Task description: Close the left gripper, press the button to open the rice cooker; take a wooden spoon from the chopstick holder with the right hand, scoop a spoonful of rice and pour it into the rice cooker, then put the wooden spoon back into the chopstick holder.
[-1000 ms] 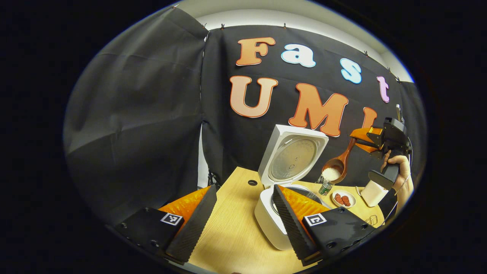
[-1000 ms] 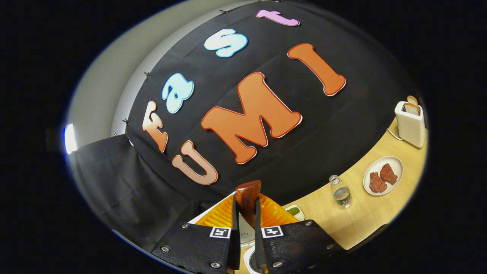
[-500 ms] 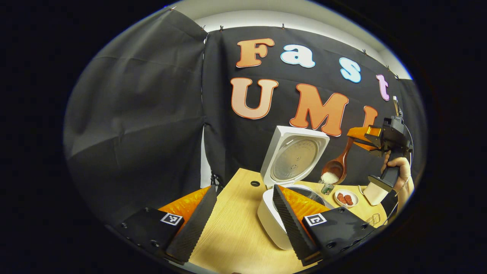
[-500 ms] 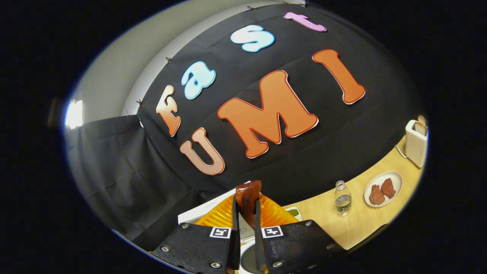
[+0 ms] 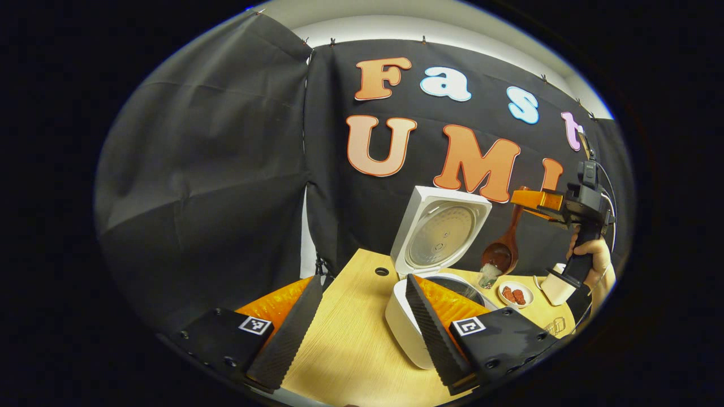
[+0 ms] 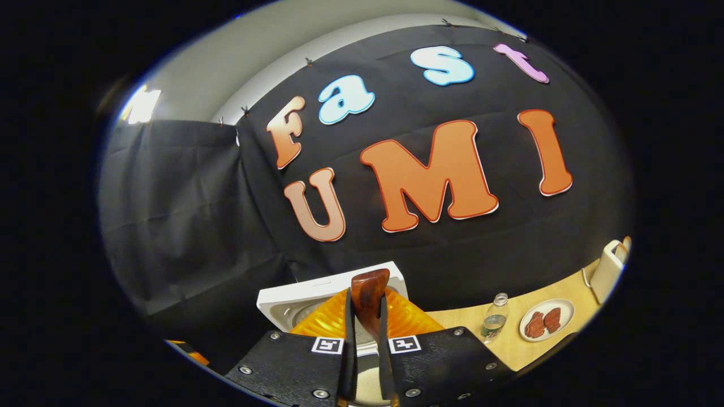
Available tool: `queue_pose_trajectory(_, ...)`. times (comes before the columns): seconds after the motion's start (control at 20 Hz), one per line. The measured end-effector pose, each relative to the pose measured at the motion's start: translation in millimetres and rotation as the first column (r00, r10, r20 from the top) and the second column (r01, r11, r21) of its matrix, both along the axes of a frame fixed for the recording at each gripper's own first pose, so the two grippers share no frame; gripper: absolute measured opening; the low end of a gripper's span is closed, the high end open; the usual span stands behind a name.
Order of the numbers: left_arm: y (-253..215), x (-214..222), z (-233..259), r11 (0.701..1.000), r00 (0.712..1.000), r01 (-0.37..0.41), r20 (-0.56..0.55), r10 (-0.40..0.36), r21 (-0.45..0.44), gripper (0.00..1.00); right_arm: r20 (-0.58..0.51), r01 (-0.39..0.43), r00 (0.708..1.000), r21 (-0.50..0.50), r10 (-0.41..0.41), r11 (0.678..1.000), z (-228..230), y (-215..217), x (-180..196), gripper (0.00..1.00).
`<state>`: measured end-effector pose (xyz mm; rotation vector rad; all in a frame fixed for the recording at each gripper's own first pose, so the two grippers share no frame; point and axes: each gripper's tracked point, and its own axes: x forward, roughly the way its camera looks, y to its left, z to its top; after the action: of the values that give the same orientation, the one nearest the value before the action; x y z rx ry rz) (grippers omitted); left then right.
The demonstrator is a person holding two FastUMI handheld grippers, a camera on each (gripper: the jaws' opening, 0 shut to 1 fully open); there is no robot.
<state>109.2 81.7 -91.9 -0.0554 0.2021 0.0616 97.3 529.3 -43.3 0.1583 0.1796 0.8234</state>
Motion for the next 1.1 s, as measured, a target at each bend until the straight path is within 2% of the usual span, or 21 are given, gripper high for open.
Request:
queue_pose_trajectory(0.4,8,-11,1,1.0,1.0,-0.017,0.009,0.017,-0.006,1.0,0.077,-0.091,0.992,-0.088,0.098,0.992,-11,16,-25,0.15)
queue_pose_trajectory(0.65,12,-19,3,1.0,0.999,-0.028,0.016,0.028,-0.008,1.0,0.057,-0.078,0.995,-0.056,0.081,0.995,-7,6,-26,0.15)
queue_pose_trajectory(0.9,9,-26,14,0.999,0.998,-0.028,0.048,0.029,-0.025,1.0,0.035,-0.022,0.999,0.0,0.022,1.0,8,-37,-17,0.15)
queue_pose_trajectory(1.1,4,-30,22,1.0,0.997,-0.024,0.069,0.025,-0.013,1.0,0.007,0.056,0.998,0.035,-0.056,0.998,9,-98,-5,0.15)
